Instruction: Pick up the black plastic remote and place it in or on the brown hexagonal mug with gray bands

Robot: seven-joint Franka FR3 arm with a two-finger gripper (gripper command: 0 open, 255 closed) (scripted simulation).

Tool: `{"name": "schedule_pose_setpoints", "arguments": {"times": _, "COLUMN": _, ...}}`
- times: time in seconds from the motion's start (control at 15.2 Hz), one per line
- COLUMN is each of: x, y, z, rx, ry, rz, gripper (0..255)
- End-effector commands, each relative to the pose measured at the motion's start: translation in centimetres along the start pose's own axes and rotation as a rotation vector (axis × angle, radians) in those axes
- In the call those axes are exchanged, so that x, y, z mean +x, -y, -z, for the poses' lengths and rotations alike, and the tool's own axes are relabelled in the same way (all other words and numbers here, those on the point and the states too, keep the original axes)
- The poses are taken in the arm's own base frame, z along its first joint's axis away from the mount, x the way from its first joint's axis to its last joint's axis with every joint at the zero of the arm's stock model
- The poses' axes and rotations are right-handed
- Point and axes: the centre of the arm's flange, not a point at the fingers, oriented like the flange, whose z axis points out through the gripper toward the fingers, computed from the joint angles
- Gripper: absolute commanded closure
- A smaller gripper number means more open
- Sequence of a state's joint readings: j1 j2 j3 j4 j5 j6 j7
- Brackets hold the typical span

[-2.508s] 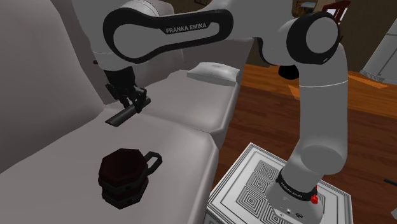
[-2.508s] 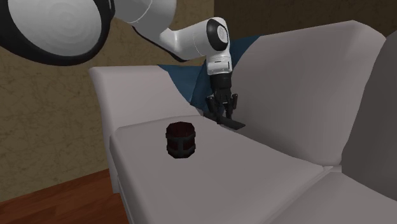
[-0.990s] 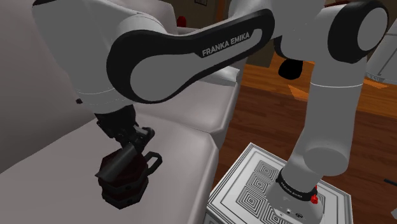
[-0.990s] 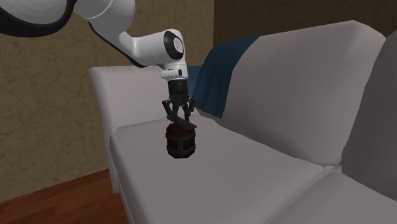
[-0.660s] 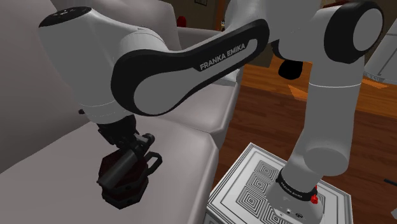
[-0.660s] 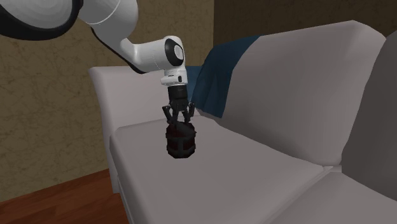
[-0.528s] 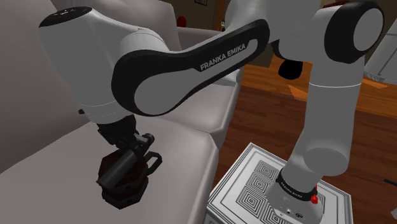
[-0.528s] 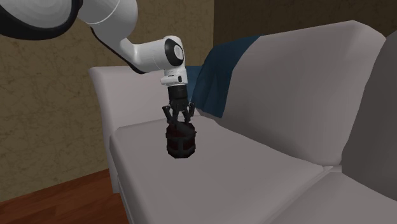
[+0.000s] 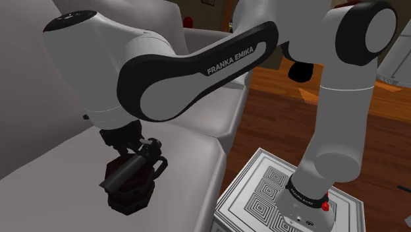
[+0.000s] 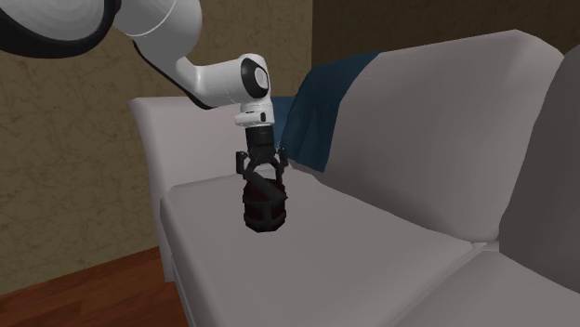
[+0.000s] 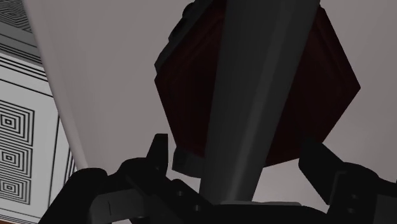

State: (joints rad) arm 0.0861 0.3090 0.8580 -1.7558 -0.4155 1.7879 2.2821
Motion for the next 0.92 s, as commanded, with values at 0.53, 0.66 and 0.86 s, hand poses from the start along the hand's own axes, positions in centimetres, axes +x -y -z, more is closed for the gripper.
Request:
{"name": "schedule_pose_setpoints", "arguments": {"times": 0.53, "x": 0.0, "y": 0.1, "z": 5.0, "rx": -0.001, "ry": 0.0, "rz": 0.0, "gripper": 0}}
{"name": "schedule_pose_setpoints", "arguments": {"times": 0.66, "x": 0.0, "y": 0.1, "z": 5.0, "rx": -0.001, "ry": 0.0, "rz": 0.0, "gripper": 0}}
{"name": "schedule_pose_setpoints", "arguments": {"times": 0.86, "x": 0.0, "y": 0.1, "z": 5.0, "rx": -0.001, "ry": 0.0, "rz": 0.0, "gripper": 0}}
